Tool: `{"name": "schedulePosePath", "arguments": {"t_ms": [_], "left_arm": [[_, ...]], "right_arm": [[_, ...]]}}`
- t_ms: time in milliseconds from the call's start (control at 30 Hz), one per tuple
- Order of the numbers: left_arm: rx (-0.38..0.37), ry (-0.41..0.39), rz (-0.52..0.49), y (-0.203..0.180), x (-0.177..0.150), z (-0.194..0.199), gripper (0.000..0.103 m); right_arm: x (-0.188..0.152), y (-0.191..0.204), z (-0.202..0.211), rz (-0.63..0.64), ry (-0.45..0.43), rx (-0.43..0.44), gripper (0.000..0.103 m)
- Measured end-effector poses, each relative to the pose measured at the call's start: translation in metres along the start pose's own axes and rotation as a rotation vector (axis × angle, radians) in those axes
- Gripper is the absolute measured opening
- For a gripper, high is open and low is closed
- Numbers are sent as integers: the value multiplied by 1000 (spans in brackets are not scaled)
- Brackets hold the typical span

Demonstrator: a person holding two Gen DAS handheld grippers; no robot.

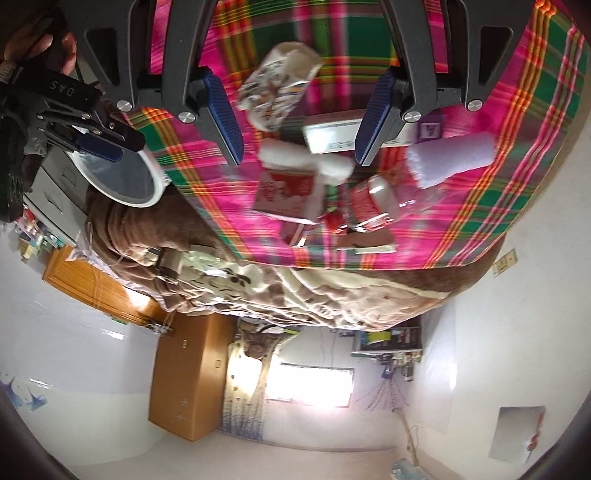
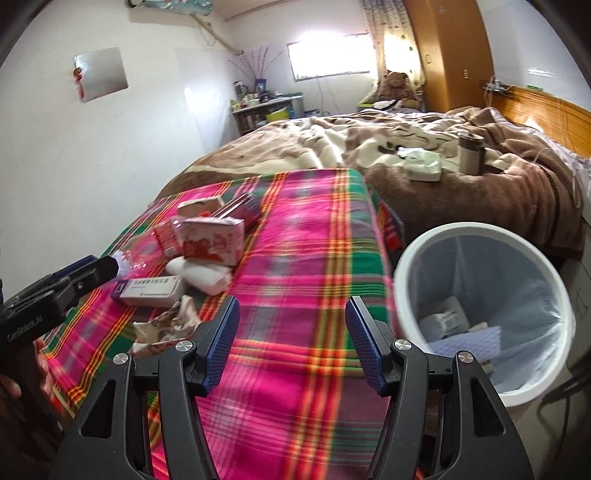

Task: Collect trash
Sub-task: 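Move both tools back over the cloth toward the snack wrapper and ointment box, then grasp the printed snack wrapper with the right gripper while the left gripper grasps the ointment box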

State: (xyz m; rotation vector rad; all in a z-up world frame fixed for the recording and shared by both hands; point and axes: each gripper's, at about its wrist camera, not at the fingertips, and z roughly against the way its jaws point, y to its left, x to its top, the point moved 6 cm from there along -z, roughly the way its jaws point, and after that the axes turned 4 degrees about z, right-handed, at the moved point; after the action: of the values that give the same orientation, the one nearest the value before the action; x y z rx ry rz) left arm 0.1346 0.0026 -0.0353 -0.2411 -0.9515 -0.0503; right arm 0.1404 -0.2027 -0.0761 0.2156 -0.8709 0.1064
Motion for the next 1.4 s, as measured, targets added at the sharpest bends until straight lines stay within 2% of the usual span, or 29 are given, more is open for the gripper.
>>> {"name": "schedulePosePath", "arguments": {"t_ms": [167, 433, 733, 767, 833, 867, 900, 1167, 1400], "left_arm": [[25, 24, 39, 34, -5, -5, 62], [35, 64, 35, 62, -13, -15, 62], [26, 115, 42, 81, -19, -29, 62], [28, 118, 44, 82, -19, -30, 62], [26, 121, 32, 83, -18, -34, 62], [24, 124, 27, 83, -17, -36, 62], [20, 128, 24, 82, -16, -38, 62], [9, 157, 14, 84, -16, -53, 62], [7, 199, 0, 84, -17, -68, 62]], "right_arm": [[-5, 25, -14, 19, 48, 61, 66], [-17, 66, -40, 22, 134, 135, 67], [-27, 90, -60, 17, 206, 121, 66], [-27, 91, -60, 17, 204, 120, 65], [-27, 93, -60, 6, 207, 126, 51], [-28, 93, -62, 5, 217, 112, 32], [-30, 94, -64, 9, 227, 105, 25], [-27, 92, -64, -2, 209, 126, 11], [-18, 78, -55, 28, 170, 76, 4]]}}
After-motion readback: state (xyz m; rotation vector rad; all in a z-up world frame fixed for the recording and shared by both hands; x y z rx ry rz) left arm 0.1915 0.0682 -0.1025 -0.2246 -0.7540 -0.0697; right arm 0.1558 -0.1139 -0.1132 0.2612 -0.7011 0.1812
